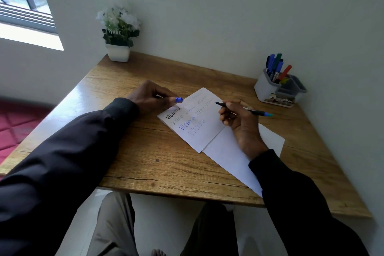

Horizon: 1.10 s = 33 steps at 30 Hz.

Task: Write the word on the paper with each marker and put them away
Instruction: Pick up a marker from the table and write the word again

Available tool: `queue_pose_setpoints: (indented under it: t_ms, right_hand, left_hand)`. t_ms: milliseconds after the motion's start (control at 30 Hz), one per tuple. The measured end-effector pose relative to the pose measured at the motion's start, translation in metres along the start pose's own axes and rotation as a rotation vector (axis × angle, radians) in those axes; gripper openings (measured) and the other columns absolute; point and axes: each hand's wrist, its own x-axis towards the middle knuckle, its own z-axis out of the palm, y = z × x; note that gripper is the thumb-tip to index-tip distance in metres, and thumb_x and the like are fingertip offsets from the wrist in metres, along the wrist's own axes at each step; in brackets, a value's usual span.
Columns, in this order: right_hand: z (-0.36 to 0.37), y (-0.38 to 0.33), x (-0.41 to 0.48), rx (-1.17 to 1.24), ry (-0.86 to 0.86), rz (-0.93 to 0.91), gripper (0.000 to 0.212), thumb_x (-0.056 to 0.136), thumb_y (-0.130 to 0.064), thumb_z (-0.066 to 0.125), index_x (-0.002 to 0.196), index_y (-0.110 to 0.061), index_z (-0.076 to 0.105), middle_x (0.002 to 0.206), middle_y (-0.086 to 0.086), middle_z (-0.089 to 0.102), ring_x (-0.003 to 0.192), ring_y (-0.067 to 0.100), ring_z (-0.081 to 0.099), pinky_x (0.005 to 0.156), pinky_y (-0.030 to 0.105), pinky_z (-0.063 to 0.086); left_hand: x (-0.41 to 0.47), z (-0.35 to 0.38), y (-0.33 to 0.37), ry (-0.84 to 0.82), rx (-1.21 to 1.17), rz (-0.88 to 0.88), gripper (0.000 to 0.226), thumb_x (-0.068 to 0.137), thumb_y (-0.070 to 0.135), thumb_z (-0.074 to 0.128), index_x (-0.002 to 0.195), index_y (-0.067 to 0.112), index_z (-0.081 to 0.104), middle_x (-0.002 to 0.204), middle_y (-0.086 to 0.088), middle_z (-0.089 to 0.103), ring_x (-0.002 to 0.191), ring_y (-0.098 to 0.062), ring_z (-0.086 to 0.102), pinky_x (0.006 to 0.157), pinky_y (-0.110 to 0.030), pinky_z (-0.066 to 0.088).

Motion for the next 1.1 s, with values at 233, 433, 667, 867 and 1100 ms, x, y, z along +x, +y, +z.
queue_pose_setpoints:
  t_ms: [233,433,667,867,1100]
  right_hand:
    - [-0.001,-0.008,-0.003,-0.022,-0.194,-0.077,0.016,0.092,-0.014,0.059,0.101,-0.002,0.064,0.084,0.021,0.068,0.069,0.028,0.065,0.059,0.03,0.053]
    - [0.008,-0.014,-0.011,-0.12,-0.357,-0.221,0.016,0.097,-0.007,0.059,0.106,0.002,0.069,0.098,0.027,0.073,0.08,0.036,0.072,0.069,0.036,0.06]
    - [0.009,-0.02,-0.011,-0.132,-0.349,-0.229,0.018,0.099,-0.008,0.055,0.107,0.002,0.068,0.101,0.027,0.074,0.078,0.037,0.073,0.068,0.035,0.061]
    - [0.008,-0.021,-0.013,-0.203,-0.374,-0.226,0.009,0.101,-0.004,0.056,0.101,0.0,0.064,0.102,0.024,0.076,0.082,0.038,0.075,0.069,0.034,0.062]
    - [0.014,-0.026,-0.015,-0.341,-0.319,-0.355,0.009,0.095,-0.009,0.066,0.097,-0.002,0.072,0.093,0.014,0.079,0.076,0.033,0.077,0.061,0.033,0.062]
  left_hand:
    - [-0.014,0.003,0.012,0.12,-0.103,0.123,0.02,0.082,0.016,0.078,0.1,0.021,0.077,0.098,0.007,0.076,0.091,-0.009,0.07,0.085,-0.033,0.059]
    - [-0.021,0.011,0.021,0.156,-0.144,0.213,0.02,0.078,0.01,0.081,0.097,0.016,0.079,0.094,0.008,0.077,0.09,-0.012,0.072,0.078,-0.026,0.057]
    - [-0.022,0.016,0.036,0.139,-0.109,0.269,0.023,0.078,0.009,0.08,0.098,0.02,0.077,0.097,0.006,0.076,0.092,-0.011,0.071,0.08,-0.025,0.058]
    - [-0.023,0.02,0.044,0.107,-0.071,0.32,0.025,0.079,0.005,0.077,0.1,0.018,0.075,0.097,0.009,0.074,0.091,-0.005,0.07,0.076,-0.016,0.054]
    - [-0.022,0.027,0.056,0.061,-0.036,0.343,0.02,0.083,0.007,0.075,0.102,0.011,0.077,0.097,0.003,0.075,0.087,-0.008,0.071,0.072,-0.021,0.058]
